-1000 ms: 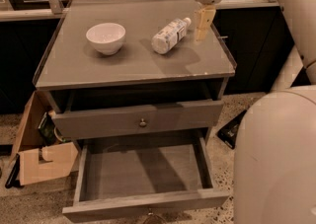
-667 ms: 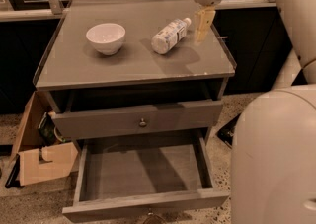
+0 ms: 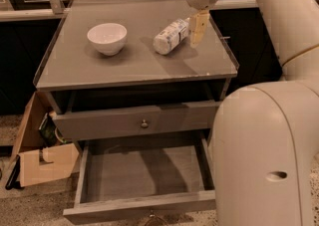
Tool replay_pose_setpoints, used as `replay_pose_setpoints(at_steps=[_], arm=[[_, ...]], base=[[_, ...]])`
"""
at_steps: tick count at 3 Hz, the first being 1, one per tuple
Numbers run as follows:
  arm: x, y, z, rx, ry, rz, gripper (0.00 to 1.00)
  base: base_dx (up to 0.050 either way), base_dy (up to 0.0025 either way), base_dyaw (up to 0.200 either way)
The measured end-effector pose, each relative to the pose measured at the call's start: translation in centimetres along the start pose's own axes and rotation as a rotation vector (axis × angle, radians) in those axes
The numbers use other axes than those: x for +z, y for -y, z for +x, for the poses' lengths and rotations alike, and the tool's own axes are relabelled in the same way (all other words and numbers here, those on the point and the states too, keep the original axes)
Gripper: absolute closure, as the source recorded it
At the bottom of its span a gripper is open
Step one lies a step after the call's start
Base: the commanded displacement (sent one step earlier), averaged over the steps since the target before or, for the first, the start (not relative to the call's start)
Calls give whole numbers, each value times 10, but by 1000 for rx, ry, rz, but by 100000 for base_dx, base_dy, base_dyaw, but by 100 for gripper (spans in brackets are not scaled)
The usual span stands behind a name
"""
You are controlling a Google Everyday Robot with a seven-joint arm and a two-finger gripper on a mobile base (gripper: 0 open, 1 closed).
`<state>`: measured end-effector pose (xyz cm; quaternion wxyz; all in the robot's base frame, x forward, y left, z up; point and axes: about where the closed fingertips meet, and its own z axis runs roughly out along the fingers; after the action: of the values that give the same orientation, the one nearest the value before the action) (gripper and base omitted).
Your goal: Place blue plastic bottle into middle drawer
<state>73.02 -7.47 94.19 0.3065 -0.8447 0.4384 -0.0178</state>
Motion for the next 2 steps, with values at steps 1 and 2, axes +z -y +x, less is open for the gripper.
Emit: replay_pose_setpoints(at_steps=[1, 2], arm=[[11, 7, 1, -19, 8, -6, 0], [31, 11, -3, -41, 28, -40, 0]], base=[[0, 0, 0], [0, 0, 0]])
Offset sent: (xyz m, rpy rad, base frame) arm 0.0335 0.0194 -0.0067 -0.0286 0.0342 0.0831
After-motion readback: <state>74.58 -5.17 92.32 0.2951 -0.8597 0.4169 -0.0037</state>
